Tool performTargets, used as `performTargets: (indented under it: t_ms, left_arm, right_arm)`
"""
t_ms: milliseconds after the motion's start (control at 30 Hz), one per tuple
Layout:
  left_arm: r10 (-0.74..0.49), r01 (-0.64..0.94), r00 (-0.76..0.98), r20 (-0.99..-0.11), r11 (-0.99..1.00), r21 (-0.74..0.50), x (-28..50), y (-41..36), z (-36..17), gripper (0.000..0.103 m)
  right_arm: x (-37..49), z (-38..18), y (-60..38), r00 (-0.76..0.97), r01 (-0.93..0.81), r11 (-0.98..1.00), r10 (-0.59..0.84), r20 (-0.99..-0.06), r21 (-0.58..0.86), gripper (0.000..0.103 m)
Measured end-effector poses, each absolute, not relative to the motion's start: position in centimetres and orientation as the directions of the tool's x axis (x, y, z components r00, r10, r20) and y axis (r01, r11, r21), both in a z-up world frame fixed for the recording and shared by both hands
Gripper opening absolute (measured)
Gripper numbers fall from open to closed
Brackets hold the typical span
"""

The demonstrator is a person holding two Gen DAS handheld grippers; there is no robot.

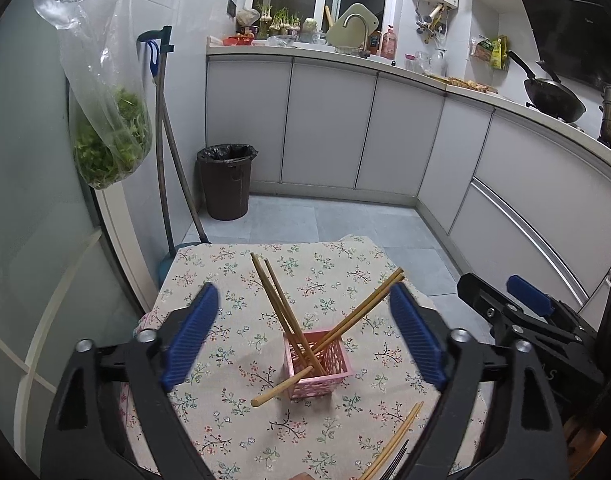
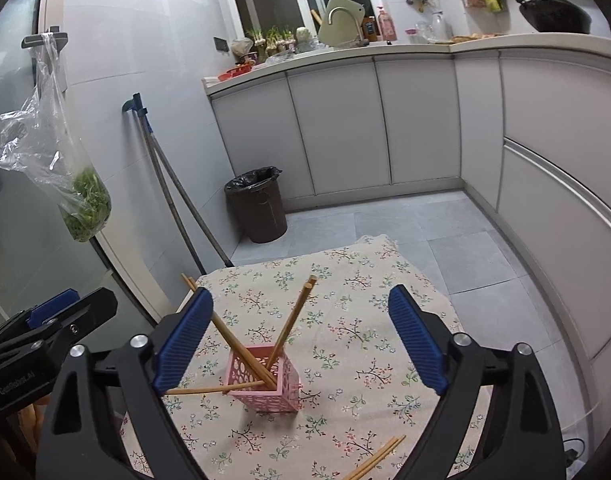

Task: Organize utensils
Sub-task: 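Move the open left tool back toward the chopstick pile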

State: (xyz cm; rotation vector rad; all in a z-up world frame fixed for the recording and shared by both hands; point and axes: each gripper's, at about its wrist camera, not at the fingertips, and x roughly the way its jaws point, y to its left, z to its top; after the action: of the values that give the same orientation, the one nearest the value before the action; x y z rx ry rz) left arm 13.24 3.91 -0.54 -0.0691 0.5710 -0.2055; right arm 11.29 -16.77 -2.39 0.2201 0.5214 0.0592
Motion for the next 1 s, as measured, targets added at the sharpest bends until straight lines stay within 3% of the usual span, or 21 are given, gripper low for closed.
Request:
performTargets:
  t_ms: [100,1000]
  left_arm:
    - [-0.207,0.179,0.827,-0.523,0.978,-0.104,13.0,3.5,-0.7,0.096]
    - [-0.216,0.228,0.79,-0.573,0.972,-0.053,11.4,0.6,-2.8,0.096]
  right_arm:
    - [11.0,-2.5,-17.2,0.867,0.022,0.975,0.092,-0.49,0.222,0.095]
    - [7.9,-6.2,-22.1,0.807,0.138,0.939,0.077,-0.585,0.314,0.096]
